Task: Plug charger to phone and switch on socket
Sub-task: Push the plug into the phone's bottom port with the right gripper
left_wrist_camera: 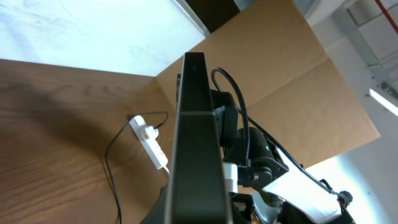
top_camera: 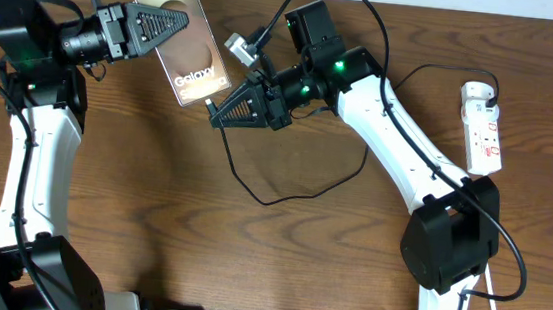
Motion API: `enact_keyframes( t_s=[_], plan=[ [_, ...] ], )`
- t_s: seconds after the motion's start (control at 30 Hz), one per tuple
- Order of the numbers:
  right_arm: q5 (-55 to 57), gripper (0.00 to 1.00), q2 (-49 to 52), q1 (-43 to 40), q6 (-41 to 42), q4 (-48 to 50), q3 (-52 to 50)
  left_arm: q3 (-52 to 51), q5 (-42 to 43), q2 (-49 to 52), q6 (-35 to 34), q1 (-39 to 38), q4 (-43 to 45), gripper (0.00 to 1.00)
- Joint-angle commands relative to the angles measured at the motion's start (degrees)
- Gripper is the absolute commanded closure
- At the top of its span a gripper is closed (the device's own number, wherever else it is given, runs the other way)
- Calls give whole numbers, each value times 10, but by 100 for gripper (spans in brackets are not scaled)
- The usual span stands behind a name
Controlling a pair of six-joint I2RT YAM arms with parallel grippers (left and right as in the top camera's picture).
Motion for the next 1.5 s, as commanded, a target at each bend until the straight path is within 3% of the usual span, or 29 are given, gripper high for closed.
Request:
enact_keyframes(
  t_s=[0.0, 0.17, 1.47],
  plan=[
    [5, 99, -3, 3, 14, 0, -3, 10, -19, -4, -22, 0, 7, 93],
    [5, 99, -3, 4, 12, 1, -3, 10, -25, -4, -56, 0, 7, 93],
    [-3, 99, -3, 2, 12, 14, -3, 10, 19, -4, -73, 0, 39, 92]
  ],
)
